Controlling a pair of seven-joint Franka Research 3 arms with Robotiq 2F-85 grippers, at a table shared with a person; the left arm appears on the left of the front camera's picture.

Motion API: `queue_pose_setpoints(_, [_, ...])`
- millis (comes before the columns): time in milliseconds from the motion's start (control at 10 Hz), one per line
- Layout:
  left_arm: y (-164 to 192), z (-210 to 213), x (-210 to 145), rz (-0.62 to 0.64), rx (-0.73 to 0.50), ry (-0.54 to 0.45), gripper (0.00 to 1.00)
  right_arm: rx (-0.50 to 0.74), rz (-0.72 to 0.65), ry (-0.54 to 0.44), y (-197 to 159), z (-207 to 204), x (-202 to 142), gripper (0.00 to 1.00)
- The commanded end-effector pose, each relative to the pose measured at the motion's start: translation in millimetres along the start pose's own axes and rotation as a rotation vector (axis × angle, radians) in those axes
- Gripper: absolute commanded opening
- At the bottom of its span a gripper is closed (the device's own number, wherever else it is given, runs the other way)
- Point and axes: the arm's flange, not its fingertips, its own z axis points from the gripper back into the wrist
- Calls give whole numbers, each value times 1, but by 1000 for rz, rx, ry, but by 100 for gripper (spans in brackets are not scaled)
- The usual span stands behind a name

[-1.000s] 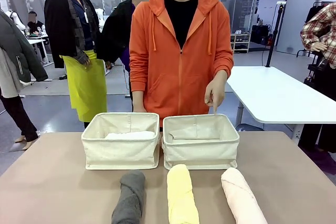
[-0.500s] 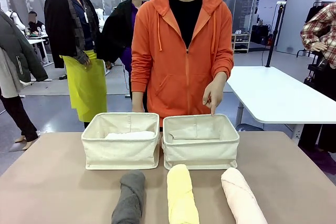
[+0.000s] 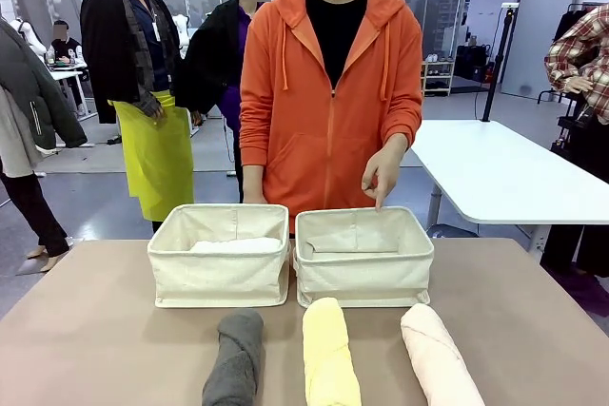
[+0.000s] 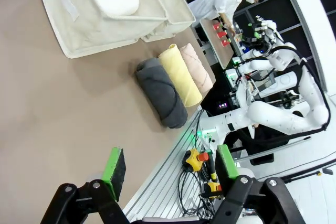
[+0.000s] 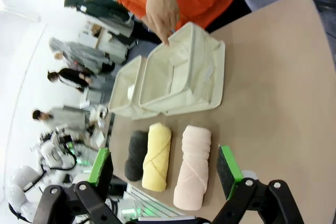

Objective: Divide the towels into two baskets.
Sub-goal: Pick up one hotel-folded towel from the bottom of the table and place it in the Fabric basket indicated by the person.

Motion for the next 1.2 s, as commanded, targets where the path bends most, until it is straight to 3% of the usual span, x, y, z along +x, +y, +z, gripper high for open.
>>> queue_pose_setpoints(0, [-1,4,3,-5,-7,1,87,-67,8,134,32,-45,-13,100])
queue_pose_setpoints(300, [-1,4,3,-5,-7,1,87,-169,61,302,56,-120,-32,100])
queue_pose_setpoints(600, [-1,4,3,-5,-7,1,87,-345,112,476,55,-182,-69,100])
queue_pose_setpoints(1100, [-1,4,3,-5,-7,1,87,-482,158,578,37,-230,-113,100])
